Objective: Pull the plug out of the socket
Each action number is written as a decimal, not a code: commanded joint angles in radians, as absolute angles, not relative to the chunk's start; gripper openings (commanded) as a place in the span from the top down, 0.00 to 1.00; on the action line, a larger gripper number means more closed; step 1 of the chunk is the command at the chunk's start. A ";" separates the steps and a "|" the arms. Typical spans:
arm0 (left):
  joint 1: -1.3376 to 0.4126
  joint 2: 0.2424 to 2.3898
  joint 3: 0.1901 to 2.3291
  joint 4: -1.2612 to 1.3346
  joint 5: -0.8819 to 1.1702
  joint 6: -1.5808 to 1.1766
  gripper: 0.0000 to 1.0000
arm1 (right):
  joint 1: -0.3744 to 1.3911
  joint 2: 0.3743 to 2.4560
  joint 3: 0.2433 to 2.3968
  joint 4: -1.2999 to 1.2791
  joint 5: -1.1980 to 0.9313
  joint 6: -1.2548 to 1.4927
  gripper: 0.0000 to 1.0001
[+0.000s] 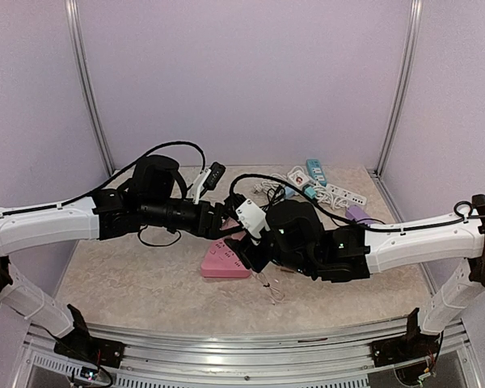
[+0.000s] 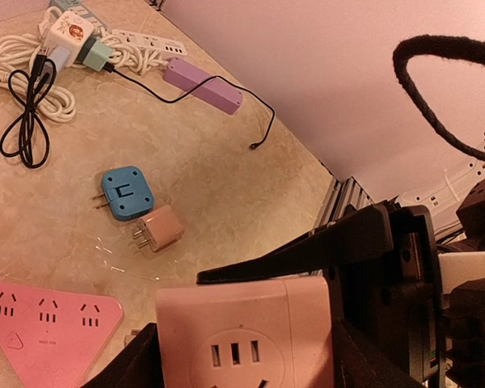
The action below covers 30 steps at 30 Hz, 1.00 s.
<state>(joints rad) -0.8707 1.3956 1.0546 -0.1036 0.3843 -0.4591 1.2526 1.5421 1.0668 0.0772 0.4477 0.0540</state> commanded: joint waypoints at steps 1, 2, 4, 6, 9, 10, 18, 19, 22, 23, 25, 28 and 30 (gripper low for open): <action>-0.871 1.404 1.054 -0.143 0.374 -0.440 0.39 | 1.260 1.530 1.075 0.170 0.484 0.073 0.93; -0.871 1.404 1.054 -0.144 0.372 -0.441 0.40 | 1.260 1.531 1.071 0.174 0.485 0.076 0.91; -0.871 1.405 1.051 -0.142 0.372 -0.443 0.45 | 1.260 1.535 1.063 0.186 0.483 0.082 0.87; -0.871 1.405 1.047 -0.138 0.368 -0.447 0.48 | 1.259 1.541 1.055 0.193 0.483 0.089 0.81; -0.871 1.404 1.038 -0.135 0.356 -0.453 0.51 | 1.259 1.550 1.045 0.201 0.476 0.098 0.71; -0.870 1.404 1.034 -0.132 0.349 -0.456 0.52 | 1.258 1.553 1.040 0.205 0.474 0.101 0.68; -0.816 1.412 0.959 -0.068 0.363 -0.511 0.56 | 1.256 1.565 0.973 0.257 0.427 0.122 0.27; -0.808 1.416 0.950 -0.060 0.369 -0.516 0.56 | 1.254 1.566 0.963 0.262 0.419 0.123 0.24; -0.783 1.430 0.921 -0.031 0.391 -0.534 0.57 | 1.251 1.574 0.942 0.281 0.389 0.127 0.17; -0.774 1.434 0.914 -0.025 0.395 -0.539 0.57 | 1.251 1.576 0.935 0.282 0.380 0.129 0.15; -0.760 1.441 0.902 -0.020 0.395 -0.544 0.57 | 1.249 1.581 0.925 0.287 0.370 0.137 0.13; -0.739 1.437 0.883 -0.011 0.403 -0.554 0.58 | 1.240 1.570 0.888 0.313 0.344 0.159 0.12; -0.727 1.421 0.869 0.007 0.424 -0.565 0.58 | 1.228 1.556 0.854 0.341 0.311 0.184 0.12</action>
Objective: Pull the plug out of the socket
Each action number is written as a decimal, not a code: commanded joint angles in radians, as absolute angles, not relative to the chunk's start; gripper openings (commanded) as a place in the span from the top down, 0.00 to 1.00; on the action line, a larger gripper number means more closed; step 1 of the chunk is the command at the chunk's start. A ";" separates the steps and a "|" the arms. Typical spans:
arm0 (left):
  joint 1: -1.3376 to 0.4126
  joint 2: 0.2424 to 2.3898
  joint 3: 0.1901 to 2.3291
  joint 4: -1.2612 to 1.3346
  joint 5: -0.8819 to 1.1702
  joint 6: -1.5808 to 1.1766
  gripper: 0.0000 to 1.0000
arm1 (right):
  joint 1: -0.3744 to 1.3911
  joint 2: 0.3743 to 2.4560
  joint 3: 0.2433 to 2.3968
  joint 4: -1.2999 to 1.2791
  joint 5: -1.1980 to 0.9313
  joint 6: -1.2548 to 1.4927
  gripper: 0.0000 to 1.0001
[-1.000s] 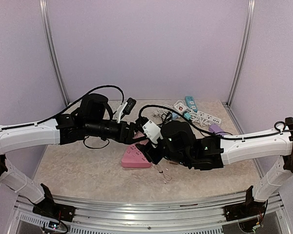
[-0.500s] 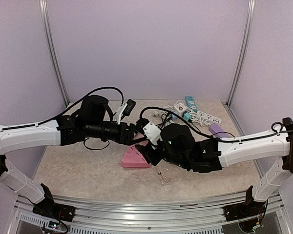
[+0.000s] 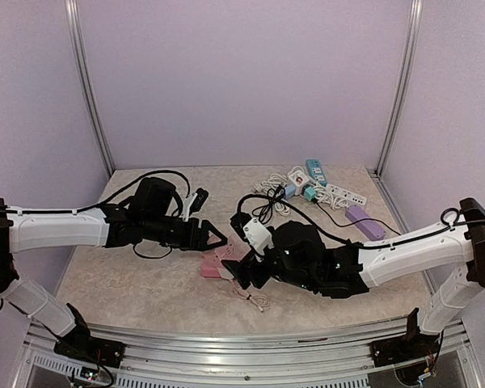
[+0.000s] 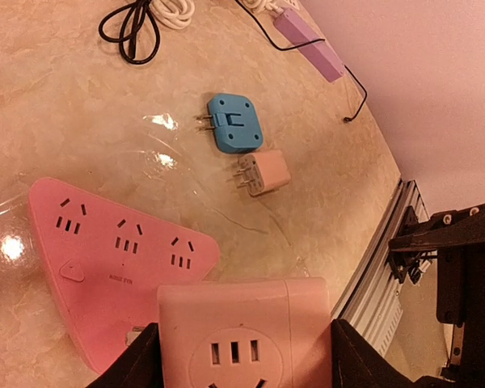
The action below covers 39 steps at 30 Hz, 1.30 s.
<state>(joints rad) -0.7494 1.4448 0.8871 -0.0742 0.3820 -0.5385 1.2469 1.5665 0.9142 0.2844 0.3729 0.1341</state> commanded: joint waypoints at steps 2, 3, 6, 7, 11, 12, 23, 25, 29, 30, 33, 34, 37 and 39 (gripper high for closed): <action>-0.714 1.405 0.857 0.040 0.449 -0.577 0.58 | 1.214 1.538 0.821 0.367 0.272 0.209 0.12; -0.707 1.393 0.852 0.050 0.465 -0.583 0.58 | 1.208 1.530 0.807 0.381 0.259 0.219 0.12; -0.688 1.365 0.836 0.078 0.510 -0.608 0.58 | 1.203 1.523 0.786 0.393 0.242 0.234 0.13; -0.682 1.357 0.832 0.086 0.523 -0.616 0.57 | 1.202 1.526 0.785 0.392 0.238 0.235 0.13; -0.669 1.330 0.830 0.104 0.581 -0.635 0.57 | 1.201 1.548 0.794 0.390 0.218 0.235 0.16; -0.668 1.324 0.831 0.105 0.588 -0.637 0.57 | 1.202 1.557 0.804 0.388 0.212 0.233 0.17; -0.664 1.276 0.829 0.102 0.632 -0.653 0.57 | 1.203 1.634 0.889 0.380 0.217 0.194 0.33; -0.664 1.275 0.829 0.105 0.640 -0.657 0.57 | 1.202 1.648 0.905 0.377 0.217 0.186 0.38; -0.664 1.278 0.830 0.110 0.651 -0.660 0.57 | 1.202 1.672 0.931 0.376 0.210 0.175 0.53; -0.664 1.278 0.829 0.110 0.653 -0.661 0.57 | 1.202 1.677 0.935 0.377 0.206 0.174 0.57; -0.664 1.279 0.830 0.108 0.653 -0.658 0.57 | 1.203 1.684 0.942 0.383 0.198 0.170 0.72; -0.664 1.279 0.830 0.106 0.652 -0.658 0.57 | 1.203 1.684 0.946 0.383 0.197 0.168 0.76; -0.664 1.279 0.830 0.101 0.649 -0.653 0.57 | 1.206 1.686 0.952 0.378 0.198 0.162 0.88; -0.664 1.282 0.832 0.096 0.650 -0.648 0.57 | 1.206 1.685 0.954 0.376 0.200 0.157 0.96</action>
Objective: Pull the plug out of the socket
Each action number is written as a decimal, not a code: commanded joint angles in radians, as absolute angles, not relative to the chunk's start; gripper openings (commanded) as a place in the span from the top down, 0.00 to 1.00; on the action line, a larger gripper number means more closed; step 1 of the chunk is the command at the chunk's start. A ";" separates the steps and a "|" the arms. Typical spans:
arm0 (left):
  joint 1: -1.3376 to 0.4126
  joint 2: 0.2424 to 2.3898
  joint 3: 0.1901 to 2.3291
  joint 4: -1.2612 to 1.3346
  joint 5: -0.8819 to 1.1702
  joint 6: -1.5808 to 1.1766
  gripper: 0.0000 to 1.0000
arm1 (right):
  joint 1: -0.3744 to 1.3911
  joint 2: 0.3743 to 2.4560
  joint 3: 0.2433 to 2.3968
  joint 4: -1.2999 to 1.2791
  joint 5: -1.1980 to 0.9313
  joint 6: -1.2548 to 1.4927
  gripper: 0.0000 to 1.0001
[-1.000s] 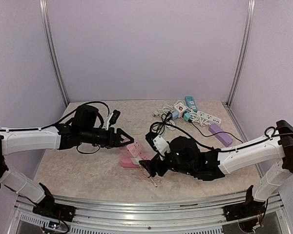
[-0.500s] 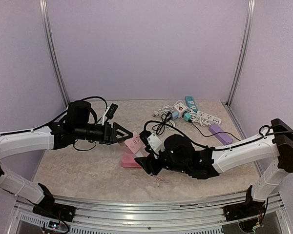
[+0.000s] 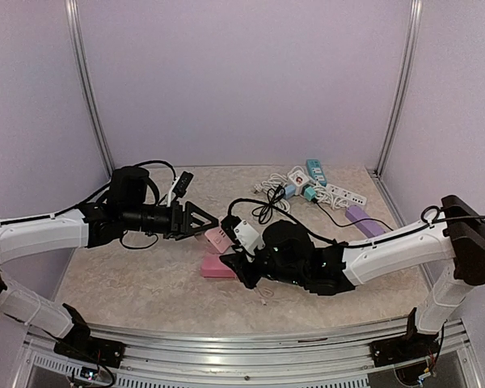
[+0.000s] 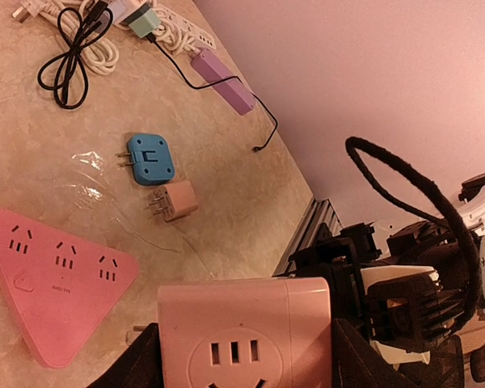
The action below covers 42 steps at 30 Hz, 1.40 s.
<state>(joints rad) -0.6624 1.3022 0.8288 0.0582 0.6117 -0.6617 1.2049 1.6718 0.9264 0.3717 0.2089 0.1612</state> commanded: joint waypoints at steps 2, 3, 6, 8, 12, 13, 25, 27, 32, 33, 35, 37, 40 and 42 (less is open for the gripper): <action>-0.664 1.287 0.836 0.089 0.650 -0.644 0.57 | 1.207 1.683 0.956 0.371 0.198 0.153 1.00; -0.664 1.289 0.837 0.083 0.651 -0.641 0.57 | 1.207 1.683 0.958 0.369 0.196 0.150 1.00; -0.661 1.297 0.846 0.064 0.653 -0.627 0.57 | 1.210 1.676 0.958 0.361 0.189 0.137 1.00; -0.656 1.300 0.854 0.050 0.655 -0.618 0.57 | 1.218 1.674 0.967 0.343 0.190 0.119 1.00; -0.643 1.311 0.869 0.027 0.665 -0.602 0.57 | 1.240 1.677 0.995 0.293 0.198 0.083 1.00; -0.641 1.315 0.872 0.022 0.667 -0.598 0.57 | 1.245 1.679 1.001 0.282 0.203 0.074 1.00; -0.624 1.331 0.889 0.010 0.676 -0.580 0.57 | 1.278 1.687 1.031 0.235 0.242 0.047 1.00; -0.623 1.328 0.883 0.014 0.665 -0.580 0.57 | 1.278 1.682 1.026 0.244 0.278 0.069 1.00; -0.617 1.302 0.858 0.028 0.620 -0.585 0.58 | 1.276 1.667 1.021 0.241 0.359 0.141 1.00; -0.614 1.296 0.849 0.032 0.608 -0.590 0.58 | 1.274 1.663 1.018 0.243 0.368 0.158 1.00; -0.607 1.277 0.835 0.043 0.594 -0.601 0.58 | 1.270 1.658 1.016 0.243 0.372 0.187 1.00; -0.601 1.255 0.821 0.055 0.591 -0.608 0.58 | 1.264 1.657 1.016 0.239 0.370 0.215 1.00; -0.597 1.239 0.811 0.064 0.595 -0.612 0.58 | 1.255 1.663 1.018 0.235 0.363 0.245 1.00; -0.597 1.235 0.811 0.064 0.602 -0.614 0.57 | 1.251 1.665 1.021 0.235 0.354 0.251 1.00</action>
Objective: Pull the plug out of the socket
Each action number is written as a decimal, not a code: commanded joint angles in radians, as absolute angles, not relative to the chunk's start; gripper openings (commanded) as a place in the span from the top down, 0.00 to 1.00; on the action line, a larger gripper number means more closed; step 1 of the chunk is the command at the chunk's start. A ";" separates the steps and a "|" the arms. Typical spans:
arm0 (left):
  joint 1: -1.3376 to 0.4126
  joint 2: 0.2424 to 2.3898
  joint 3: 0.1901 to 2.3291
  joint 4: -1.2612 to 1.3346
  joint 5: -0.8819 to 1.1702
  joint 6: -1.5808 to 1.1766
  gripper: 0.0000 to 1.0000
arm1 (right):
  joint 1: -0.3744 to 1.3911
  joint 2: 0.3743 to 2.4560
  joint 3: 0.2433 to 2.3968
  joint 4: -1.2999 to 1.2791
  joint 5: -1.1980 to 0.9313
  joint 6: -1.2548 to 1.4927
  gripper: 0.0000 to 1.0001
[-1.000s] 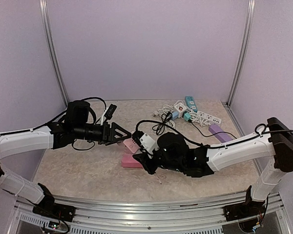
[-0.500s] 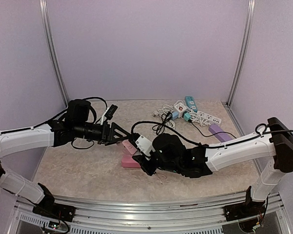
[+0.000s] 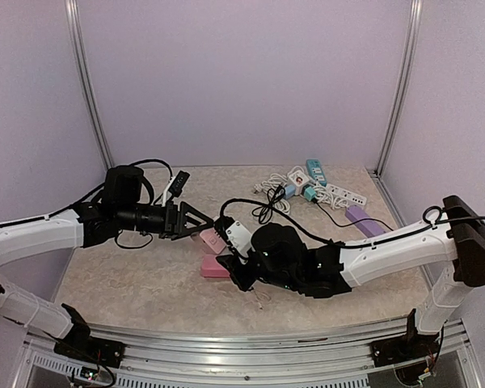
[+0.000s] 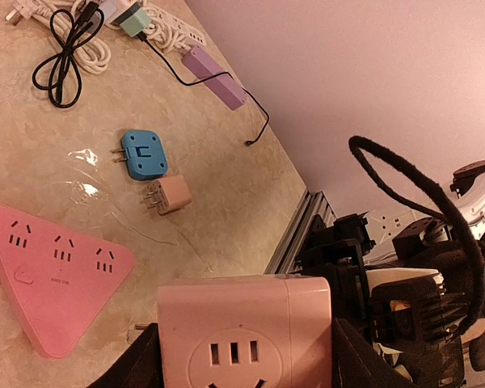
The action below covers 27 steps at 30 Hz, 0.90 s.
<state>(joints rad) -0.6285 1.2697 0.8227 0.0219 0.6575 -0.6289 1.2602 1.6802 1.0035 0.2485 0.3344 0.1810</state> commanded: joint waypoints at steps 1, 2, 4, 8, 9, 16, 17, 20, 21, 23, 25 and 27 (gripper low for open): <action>-0.597 1.235 0.811 0.063 0.604 -0.614 0.58 | 1.251 1.668 1.022 0.235 0.353 0.250 1.00; -0.597 1.235 0.811 0.063 0.606 -0.614 0.57 | 1.250 1.668 1.022 0.237 0.349 0.248 1.00; -0.595 1.235 0.811 0.061 0.612 -0.614 0.58 | 1.251 1.665 1.020 0.245 0.338 0.237 1.00; -0.589 1.245 0.815 0.059 0.636 -0.612 0.58 | 1.252 1.657 1.010 0.256 0.303 0.201 1.00; -0.587 1.250 0.818 0.058 0.645 -0.611 0.58 | 1.251 1.653 1.005 0.263 0.287 0.189 1.00; -0.569 1.281 0.841 0.035 0.676 -0.593 0.58 | 1.268 1.629 0.990 0.282 0.220 0.107 1.00; -0.567 1.284 0.845 0.033 0.679 -0.590 0.58 | 1.271 1.629 0.994 0.277 0.215 0.100 1.00; -0.561 1.292 0.852 0.029 0.686 -0.584 0.58 | 1.277 1.635 1.002 0.269 0.194 0.085 1.00; -0.559 1.295 0.854 0.027 0.688 -0.583 0.58 | 1.280 1.637 1.004 0.265 0.188 0.082 1.00; -0.557 1.298 0.856 0.025 0.690 -0.580 0.58 | 1.283 1.643 1.013 0.255 0.182 0.075 1.00; -0.553 1.298 0.858 0.022 0.690 -0.578 0.58 | 1.287 1.650 1.022 0.247 0.178 0.065 1.00; -0.550 1.298 0.858 0.021 0.692 -0.577 0.58 | 1.292 1.655 1.027 0.244 0.174 0.057 1.00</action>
